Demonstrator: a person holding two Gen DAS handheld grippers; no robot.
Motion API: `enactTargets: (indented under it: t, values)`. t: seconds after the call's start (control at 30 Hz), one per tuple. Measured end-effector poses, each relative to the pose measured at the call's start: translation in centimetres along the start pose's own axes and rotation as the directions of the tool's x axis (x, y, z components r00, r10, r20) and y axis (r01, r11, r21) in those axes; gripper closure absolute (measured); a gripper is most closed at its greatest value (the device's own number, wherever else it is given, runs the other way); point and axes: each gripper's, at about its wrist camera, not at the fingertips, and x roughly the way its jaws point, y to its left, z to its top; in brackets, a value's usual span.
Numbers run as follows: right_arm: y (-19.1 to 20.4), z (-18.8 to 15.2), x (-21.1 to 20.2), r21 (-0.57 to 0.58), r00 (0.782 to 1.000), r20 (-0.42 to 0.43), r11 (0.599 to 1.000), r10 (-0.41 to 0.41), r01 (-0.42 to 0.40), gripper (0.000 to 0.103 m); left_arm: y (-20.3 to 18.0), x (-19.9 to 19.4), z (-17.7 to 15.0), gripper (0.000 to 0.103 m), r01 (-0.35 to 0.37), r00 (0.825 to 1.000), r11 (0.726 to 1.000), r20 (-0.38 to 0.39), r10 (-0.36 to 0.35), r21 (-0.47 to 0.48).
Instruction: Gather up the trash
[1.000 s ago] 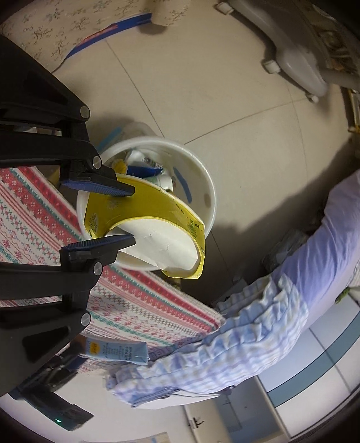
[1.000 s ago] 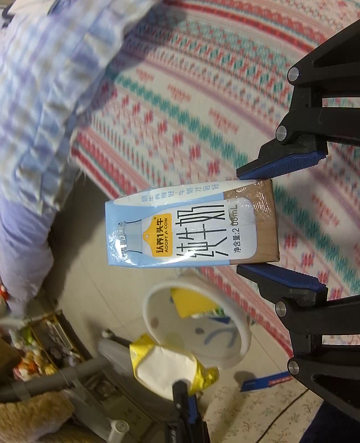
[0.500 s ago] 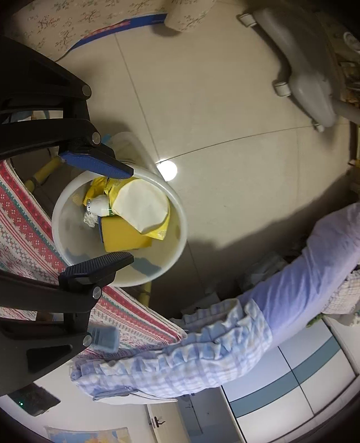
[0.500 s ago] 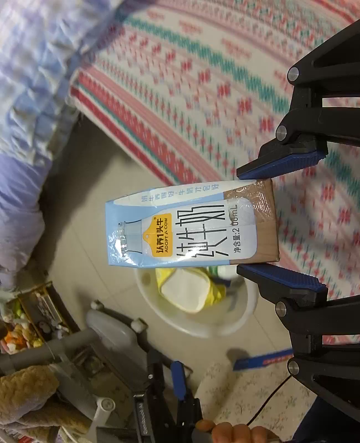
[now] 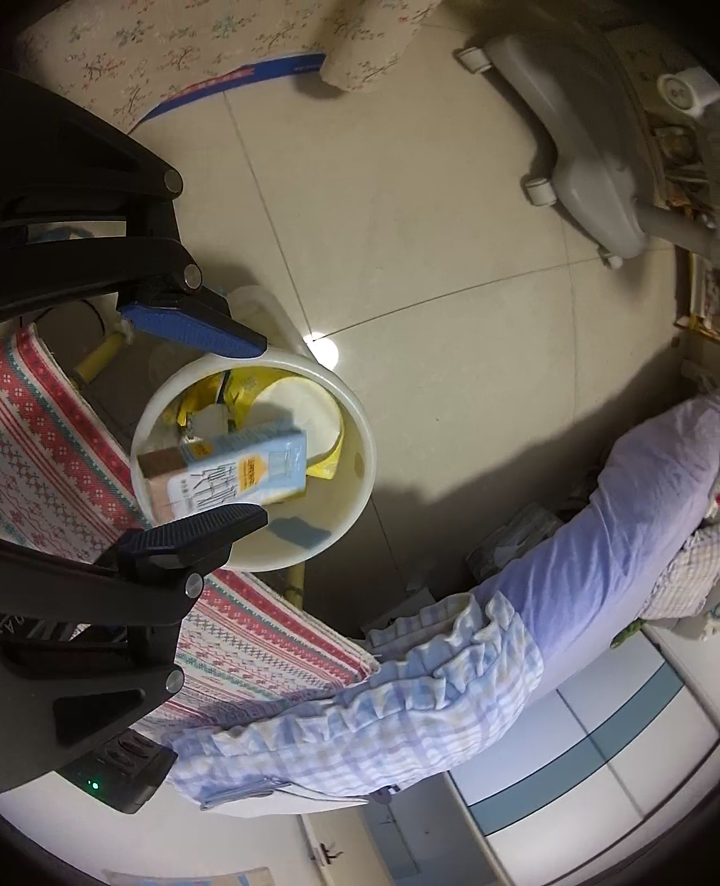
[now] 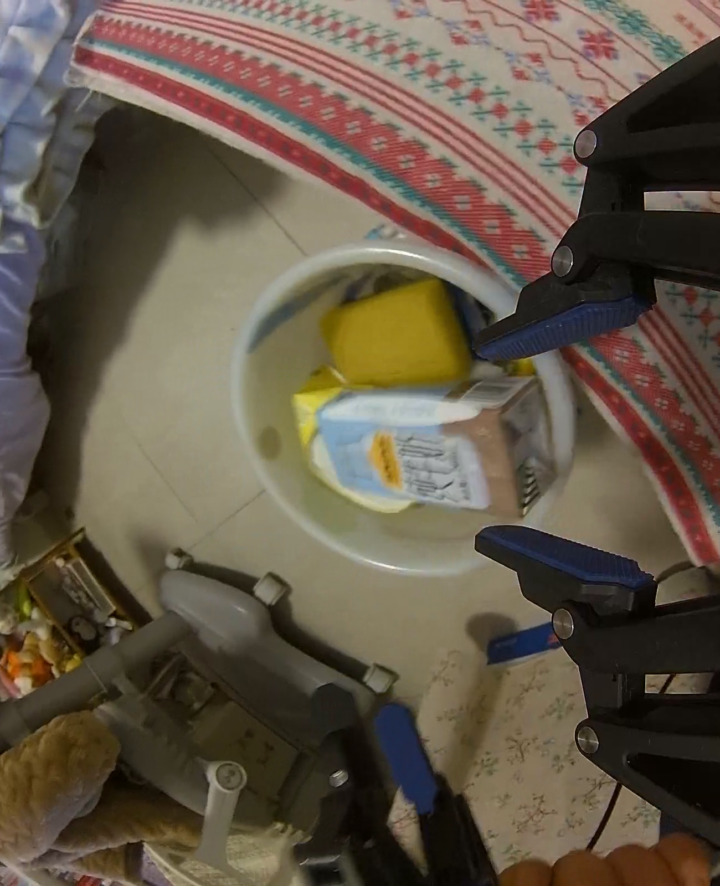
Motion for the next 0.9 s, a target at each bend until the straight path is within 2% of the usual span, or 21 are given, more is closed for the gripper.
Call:
enactTargets:
  t: [0.23, 0.37, 0.43, 0.5, 0.67, 0.87, 0.9]
  values:
    - [-0.7, -2.5, -4.9, -0.031, 0.999, 0.035, 0.999, -0.028, 0.029, 0.048, -1.6, -2.0, -3.4, 0.046, -0.032, 0.999, 0.995, 0.025, 0.030, 0.094]
    - [-0.6, -5.2, -8.7, -0.083, 0.998, 0.053, 0.996, -0.025, 0.029, 0.048, -2.6, -4.2, -7.0, 0.046, -0.045, 0.997, 0.988, 0.061, 0.036, 0.146]
    - [-0.4, -6.6, -10.0, -0.102, 0.998, 0.062, 0.994, -0.021, 0.027, 0.048, -3.4, -5.8, -9.5, 0.045, -0.075, 0.994, 0.980, 0.097, 0.058, 0.184]
    - [-0.1, -8.6, -12.0, -0.127, 0.996, 0.087, 0.992, -0.012, 0.023, 0.043, -4.0, -7.2, -11.8, 0.045, -0.096, 0.989, 0.972, 0.132, 0.068, 0.216]
    - [1.1, -12.1, -16.0, -0.179, 0.987, 0.161, 0.983, -0.004, 0.033, 0.039, -5.8, -11.0, -18.0, 0.040, -0.170, 0.966, 0.943, 0.237, 0.102, 0.286]
    - [1.1, -15.1, -19.5, -0.196, 0.970, 0.244, 0.979, -0.007, 0.056, 0.037, -8.4, -14.2, -22.4, 0.039, -0.272, 0.928, 0.899, 0.340, 0.151, 0.343]
    - [1.1, -15.5, -20.0, -0.198, 0.966, 0.257, 0.978, -0.006, 0.059, 0.036, -8.7, -14.4, -22.8, 0.039, -0.278, 0.926, 0.895, 0.345, 0.154, 0.348]
